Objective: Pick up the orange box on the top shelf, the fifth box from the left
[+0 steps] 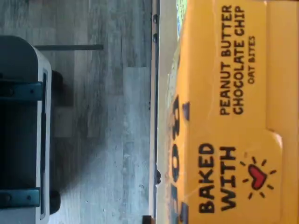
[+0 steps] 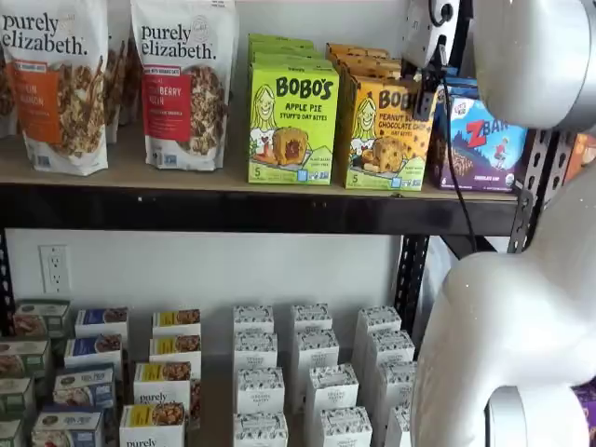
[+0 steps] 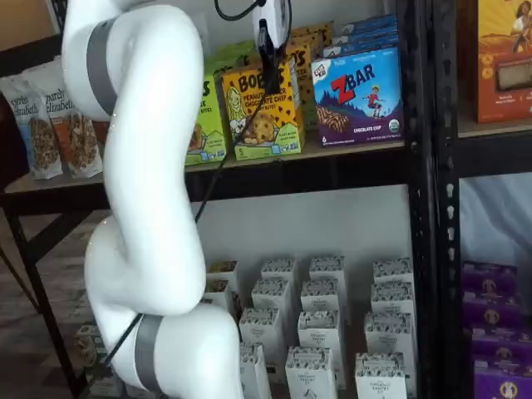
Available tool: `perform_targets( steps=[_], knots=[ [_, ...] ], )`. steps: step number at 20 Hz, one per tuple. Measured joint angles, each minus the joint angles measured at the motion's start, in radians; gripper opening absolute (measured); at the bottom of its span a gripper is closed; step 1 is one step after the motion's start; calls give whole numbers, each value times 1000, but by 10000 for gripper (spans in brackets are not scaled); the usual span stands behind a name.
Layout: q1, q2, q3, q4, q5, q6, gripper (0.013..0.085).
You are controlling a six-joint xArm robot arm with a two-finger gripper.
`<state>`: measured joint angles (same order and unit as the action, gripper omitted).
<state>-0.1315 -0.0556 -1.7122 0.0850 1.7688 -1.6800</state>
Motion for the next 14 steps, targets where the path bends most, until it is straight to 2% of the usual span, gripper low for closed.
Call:
perform_targets(
  steps=[14],
  knots=[
    [2,3,-3,1,-3,2,490]
  ],
)
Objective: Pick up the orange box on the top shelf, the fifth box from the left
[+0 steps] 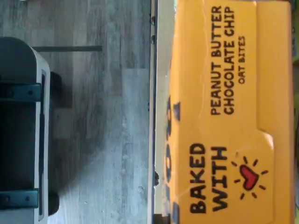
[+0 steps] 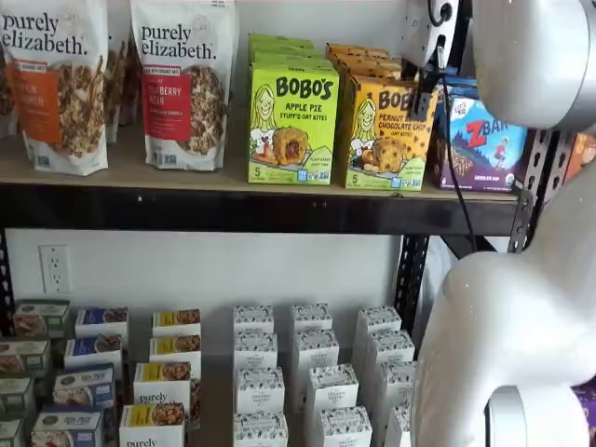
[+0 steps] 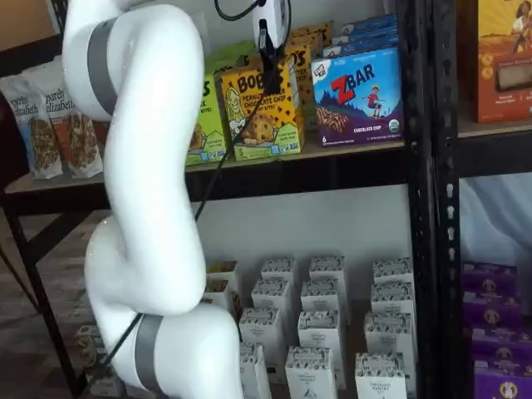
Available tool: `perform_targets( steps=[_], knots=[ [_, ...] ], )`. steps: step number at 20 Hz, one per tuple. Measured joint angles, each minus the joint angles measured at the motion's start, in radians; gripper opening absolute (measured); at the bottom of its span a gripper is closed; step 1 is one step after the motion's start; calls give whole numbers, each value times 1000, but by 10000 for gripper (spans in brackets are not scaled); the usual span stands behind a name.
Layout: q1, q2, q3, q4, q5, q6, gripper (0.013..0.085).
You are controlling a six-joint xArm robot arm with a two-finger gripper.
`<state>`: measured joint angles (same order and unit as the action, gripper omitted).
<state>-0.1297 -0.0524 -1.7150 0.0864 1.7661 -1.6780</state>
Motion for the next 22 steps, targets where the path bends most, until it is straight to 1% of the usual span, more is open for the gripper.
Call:
perform_targets(
  steps=[7,9,10,11,12,13,14,15,16,17,18,19,20,21,22],
  knots=[
    [-2,1,1,7,-2,-1,490],
    [-5,-1,4,14,-5,-2,410],
    [-6,-2,5,17,-6,-3,410],
    [-7,-3,5,20,-7,-3,370],
    [-8,-3,5,21,-7,-4,370],
    [-8,-3,5,23,-7,-4,330],
    [-9,-2,4,24,-6,-4,330],
    [-10,-2,2,26,-5,-5,290],
    [-10,-1,2,27,-4,-5,290],
    [-11,-1,1,28,-3,-5,250],
    [-11,-1,0,29,-2,-5,250],
    [-12,0,-2,29,0,-6,210],
    [-12,1,-3,30,1,-6,210],
    [-13,1,-4,31,3,-6,170],
    [-14,2,-6,32,5,-7,170]
  ],
)
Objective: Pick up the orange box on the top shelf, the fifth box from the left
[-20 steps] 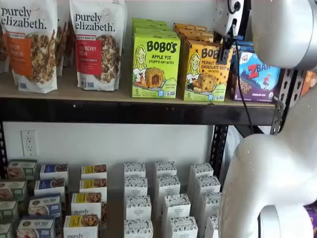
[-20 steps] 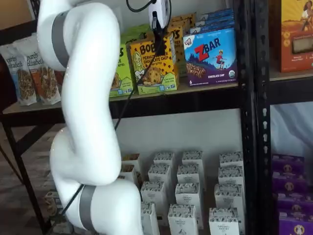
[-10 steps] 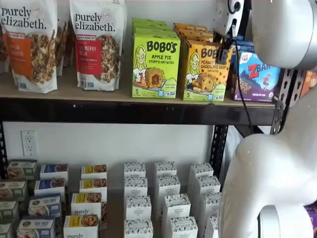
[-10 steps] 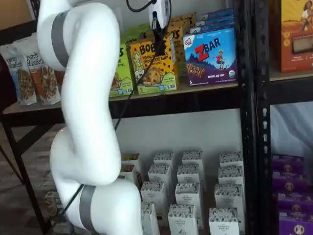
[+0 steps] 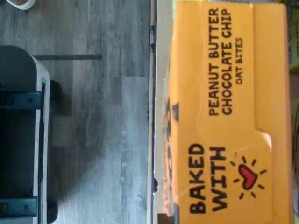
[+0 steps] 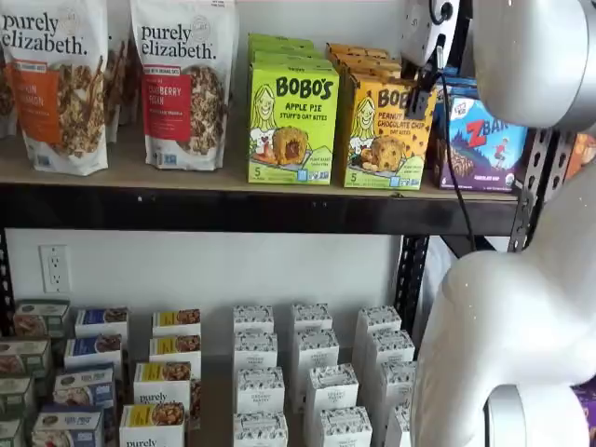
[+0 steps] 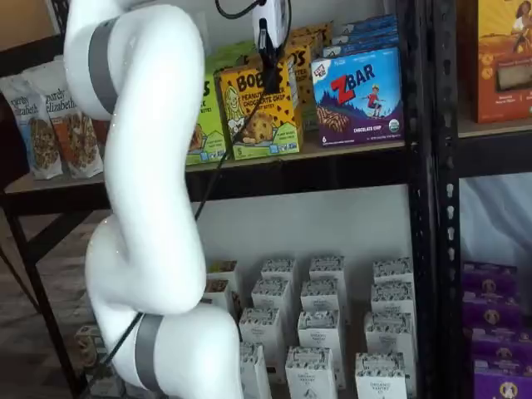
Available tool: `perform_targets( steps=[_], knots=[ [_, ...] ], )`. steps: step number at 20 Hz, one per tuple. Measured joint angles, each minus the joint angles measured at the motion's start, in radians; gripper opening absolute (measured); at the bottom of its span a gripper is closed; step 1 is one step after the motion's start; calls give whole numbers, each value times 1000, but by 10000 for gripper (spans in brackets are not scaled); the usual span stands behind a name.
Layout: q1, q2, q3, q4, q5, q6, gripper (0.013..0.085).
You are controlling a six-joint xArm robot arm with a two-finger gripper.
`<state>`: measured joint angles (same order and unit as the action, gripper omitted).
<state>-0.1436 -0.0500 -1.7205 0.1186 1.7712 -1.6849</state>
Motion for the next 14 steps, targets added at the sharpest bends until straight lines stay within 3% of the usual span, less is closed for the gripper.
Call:
perform_targets(
  steps=[14],
  knots=[
    [-6,-37,26,12,-3,-2,170]
  ],
)
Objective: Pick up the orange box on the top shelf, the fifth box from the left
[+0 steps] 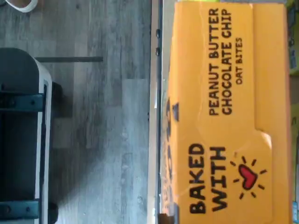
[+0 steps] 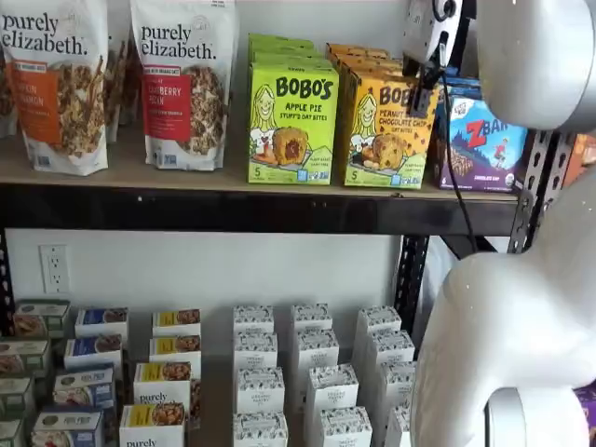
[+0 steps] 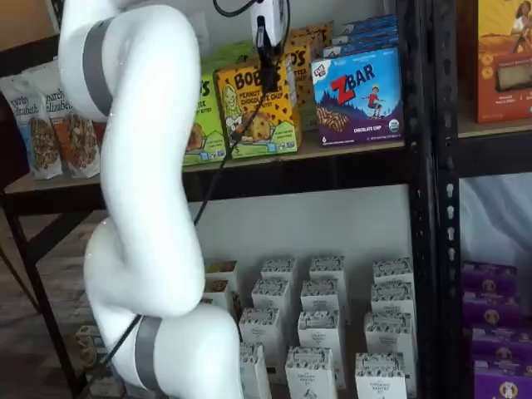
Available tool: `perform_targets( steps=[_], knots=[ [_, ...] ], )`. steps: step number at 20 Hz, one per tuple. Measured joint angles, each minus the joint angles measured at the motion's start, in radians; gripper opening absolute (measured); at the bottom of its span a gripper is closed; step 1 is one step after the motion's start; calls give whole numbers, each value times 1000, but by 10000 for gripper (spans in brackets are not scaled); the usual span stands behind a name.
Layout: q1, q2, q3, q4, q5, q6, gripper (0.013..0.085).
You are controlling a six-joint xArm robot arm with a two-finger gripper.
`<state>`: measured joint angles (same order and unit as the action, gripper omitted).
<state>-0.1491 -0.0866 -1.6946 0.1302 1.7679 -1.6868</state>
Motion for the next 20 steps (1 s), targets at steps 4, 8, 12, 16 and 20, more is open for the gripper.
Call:
perform_targets(
  steps=[4,8,12,16,20],
  knots=[
    [-1,-42,32,9,-7,2,170],
    [8,-87,63,-3,3,9,170],
    [12,-136,98,-10,16,13,170],
    [15,-193,143,-27,35,13,170],
    [18,-259,209,-49,45,11,170]
  ],
)
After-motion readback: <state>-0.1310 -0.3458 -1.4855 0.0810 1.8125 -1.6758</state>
